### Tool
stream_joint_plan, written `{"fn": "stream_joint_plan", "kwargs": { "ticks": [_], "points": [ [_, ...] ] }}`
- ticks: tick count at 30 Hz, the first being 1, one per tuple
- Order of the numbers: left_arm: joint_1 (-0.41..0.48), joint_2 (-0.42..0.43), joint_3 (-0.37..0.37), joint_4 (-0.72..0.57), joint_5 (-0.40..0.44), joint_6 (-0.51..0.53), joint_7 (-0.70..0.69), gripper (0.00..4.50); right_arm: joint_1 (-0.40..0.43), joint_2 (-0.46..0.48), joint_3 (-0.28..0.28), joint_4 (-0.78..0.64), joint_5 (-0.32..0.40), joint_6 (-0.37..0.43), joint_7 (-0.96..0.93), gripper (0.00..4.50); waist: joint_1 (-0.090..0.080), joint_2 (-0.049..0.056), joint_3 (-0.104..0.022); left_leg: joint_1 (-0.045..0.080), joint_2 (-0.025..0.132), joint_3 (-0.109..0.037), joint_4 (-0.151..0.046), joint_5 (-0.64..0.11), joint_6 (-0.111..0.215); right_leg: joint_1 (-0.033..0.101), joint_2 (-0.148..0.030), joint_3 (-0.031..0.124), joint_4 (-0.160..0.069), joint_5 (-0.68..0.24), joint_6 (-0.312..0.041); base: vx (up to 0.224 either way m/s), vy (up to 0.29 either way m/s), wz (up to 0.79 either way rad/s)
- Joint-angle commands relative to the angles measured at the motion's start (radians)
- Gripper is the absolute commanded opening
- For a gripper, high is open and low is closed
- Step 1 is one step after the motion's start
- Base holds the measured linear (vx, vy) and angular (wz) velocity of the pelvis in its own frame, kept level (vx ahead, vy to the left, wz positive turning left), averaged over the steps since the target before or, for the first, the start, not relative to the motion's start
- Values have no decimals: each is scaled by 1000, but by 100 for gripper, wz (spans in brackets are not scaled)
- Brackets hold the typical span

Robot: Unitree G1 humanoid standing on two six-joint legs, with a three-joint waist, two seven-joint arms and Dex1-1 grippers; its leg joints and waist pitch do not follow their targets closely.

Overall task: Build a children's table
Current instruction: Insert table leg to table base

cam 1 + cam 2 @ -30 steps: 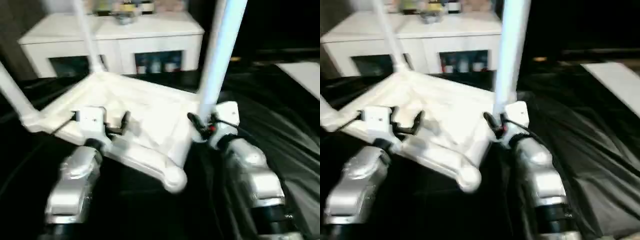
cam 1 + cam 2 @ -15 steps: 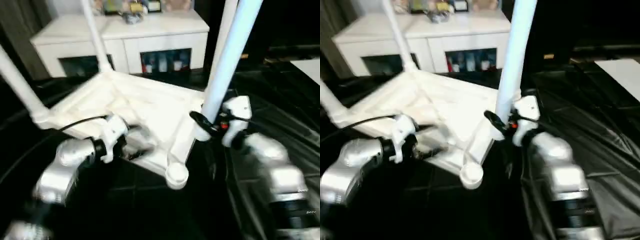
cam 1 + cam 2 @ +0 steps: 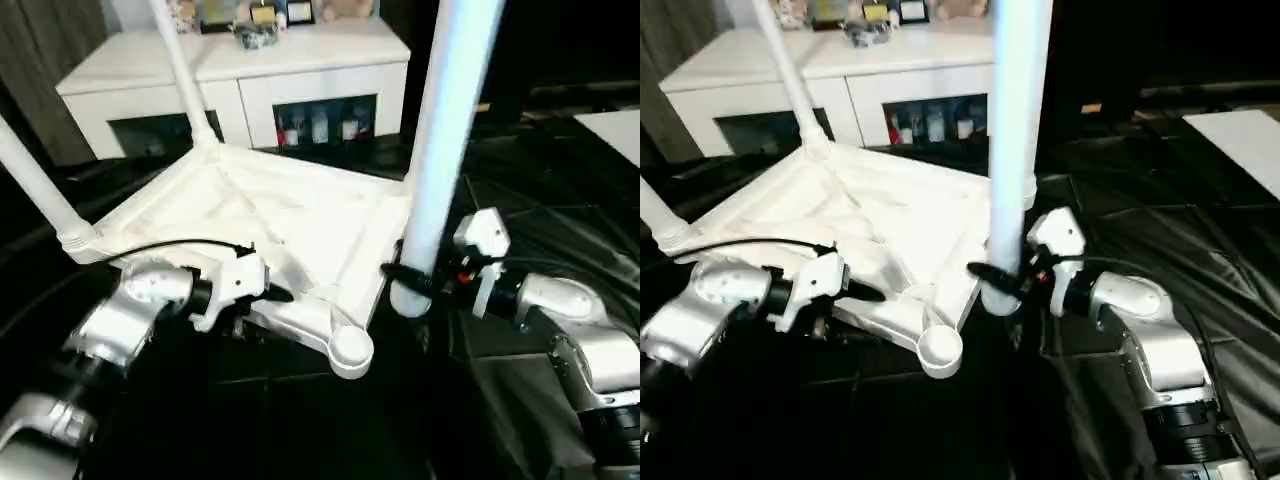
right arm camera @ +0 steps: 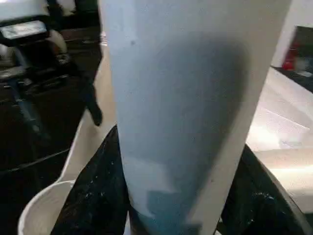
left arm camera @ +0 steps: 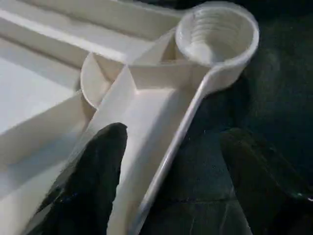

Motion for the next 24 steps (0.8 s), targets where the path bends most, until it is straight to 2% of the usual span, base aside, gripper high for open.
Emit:
{"fn": "stream_joint_plan", "kwargs": {
  "ticks": [1,2,3,4,6,7,8,9,10,11,12,13,14,17,18,20,24],
  "points": [
    [-44,1,-21,64,35,-62,-27,305,-17,-11,12,-37,19,19,33,187,4,3,-70,4,59,-19,-76,-68,83,53,-72,28,-64,115,-305,0,0,0],
    [-53,-2,-25,78,40,-75,-32,305,-16,-14,14,-40,20,21,39,187,4,1,-69,6,61,-19,-78,-84,76,53,-71,28,-65,97,-305,0,0,0],
    [-74,-9,-33,107,49,-97,-47,290,-12,-20,18,-49,24,26,49,187,4,19,-67,10,65,-20,-80,-119,61,51,-73,28,-66,67,-308,0,0,0],
    [-74,-9,-33,107,49,-97,-47,271,-12,-20,18,-49,24,26,49,187,4,8,-67,11,66,-20,-82,-137,50,54,-74,30,-69,51,-308,0,0,0],
    [-96,-21,-41,138,57,-129,-60,260,-2,-29,22,-63,28,30,56,187,3,10,-65,8,66,-19,-84,-134,46,57,-77,31,-70,47,-311,0,0,0],
    [-111,-29,-49,157,64,-147,-68,250,5,-33,23,-73,31,34,57,187,5,12,-66,8,65,-18,-82,-127,48,55,-76,31,-70,40,-309,0,0,0],
    [-111,-29,-49,157,64,-147,-68,250,5,-33,23,-73,31,34,57,187,4,20,-65,9,66,-18,-83,-132,45,54,-75,30,-73,29,-305,0,0,0],
    [-120,-34,-58,169,73,-161,-74,230,14,-37,22,-84,34,38,57,187,2,25,-66,9,67,-19,-82,-130,42,55,-76,31,-70,38,-305,0,0,0],
    [-120,-34,-58,169,73,-161,-74,225,14,-37,22,-84,34,38,57,187,2,19,-66,6,66,-19,-82,-122,45,58,-75,31,-71,49,-301,0,0,0],
    [-132,-43,-68,192,84,-183,-80,223,21,-41,22,-96,36,43,58,187,1,26,-66,6,64,-19,-81,-119,49,56,-76,31,-72,47,-298,0,0,0],
    [-132,-43,-68,192,84,-183,-80,215,21,-41,22,-96,36,43,58,187,1,26,-66,6,64,-19,-81,-119,49,56,-76,31,-72,47,-298,0,0,0],
    [-147,-56,-77,225,95,-213,-83,202,30,-47,20,-108,37,50,61,187,-1,32,-66,6,65,-19,-81,-118,47,57,-77,31,-71,46,-297,0,0,0],
    [-163,-70,-85,258,108,-242,-84,189,35,-52,19,-119,37,57,63,187,-2,25,-65,5,64,-18,-81,-120,49,60,-75,32,-76,33,-292,0,0,0],
    [-184,-87,-98,295,126,-275,-84,177,43,-62,17,-134,38,66,65,187,-4,27,-67,2,63,-17,-78,-98,61,61,-75,32,-77,31,-288,0,0,0],
    [-192,-93,-105,309,136,-287,-84,147,46,-66,16,-140,40,70,66,187,-5,30,-66,0,64,-19,-79,-97,61,62,-78,32,-76,20,-285,0,0,0],
    [-202,-97,-112,326,147,-302,-85,142,47,-69,16,-145,43,74,65,187,-9,31,-64,2,65,-19,-80,-111,58,59,-75,32,-82,-11,-280,0,0,0],
    [-221,-97,-136,367,182,-341,-84,118,50,-79,20,-158,45,82,68,187,-10,32,-64,3,66,-19,-81,-113,56,59,-75,33,-82,-14,-277,0,0,0]
  ]
}}
